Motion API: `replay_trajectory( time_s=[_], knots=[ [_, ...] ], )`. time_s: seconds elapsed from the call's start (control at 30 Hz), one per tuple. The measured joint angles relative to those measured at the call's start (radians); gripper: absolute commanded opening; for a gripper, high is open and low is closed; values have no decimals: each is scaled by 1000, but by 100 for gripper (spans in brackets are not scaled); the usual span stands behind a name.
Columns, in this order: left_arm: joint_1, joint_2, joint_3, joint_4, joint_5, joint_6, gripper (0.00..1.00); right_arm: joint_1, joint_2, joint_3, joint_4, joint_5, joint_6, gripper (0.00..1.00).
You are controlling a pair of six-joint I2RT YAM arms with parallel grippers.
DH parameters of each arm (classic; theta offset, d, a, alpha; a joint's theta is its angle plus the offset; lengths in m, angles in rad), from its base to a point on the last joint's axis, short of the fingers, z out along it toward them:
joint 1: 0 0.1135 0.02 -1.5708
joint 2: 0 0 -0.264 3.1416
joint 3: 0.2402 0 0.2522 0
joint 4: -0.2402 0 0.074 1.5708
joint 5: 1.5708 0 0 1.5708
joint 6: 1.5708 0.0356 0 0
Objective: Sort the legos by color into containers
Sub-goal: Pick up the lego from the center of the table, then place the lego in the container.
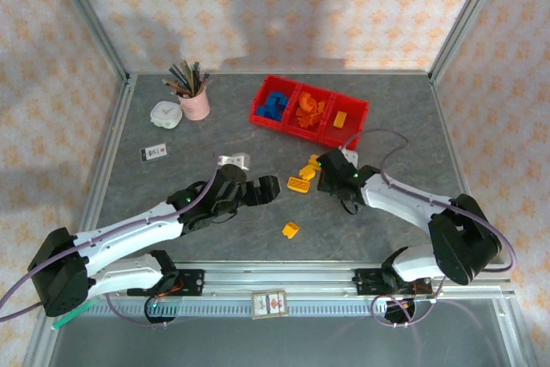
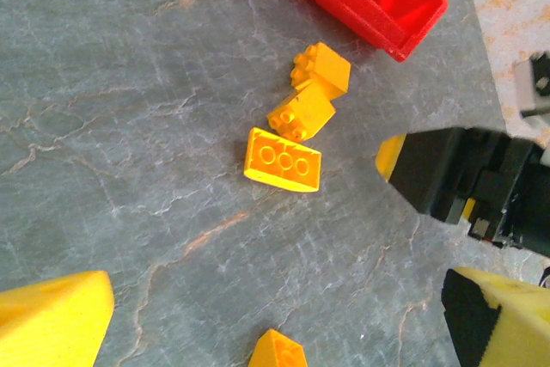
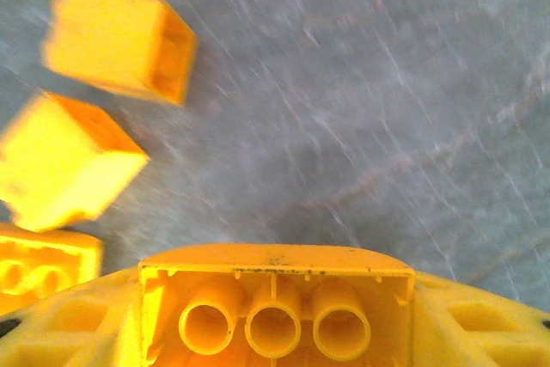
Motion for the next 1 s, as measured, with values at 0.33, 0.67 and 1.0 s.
replay_trajectory(
  time_s=[0.33,0.67,1.0],
  knots=[
    [30,133,144,5,-1,48,99,-189,145,290,24,43,-117,62],
    [67,252,243,15,2,77,99,-323,454,578,53,108,-195,67],
    [84,276,251,23,6,85,99,-335,550,706,31,119,-235,79]
  ],
)
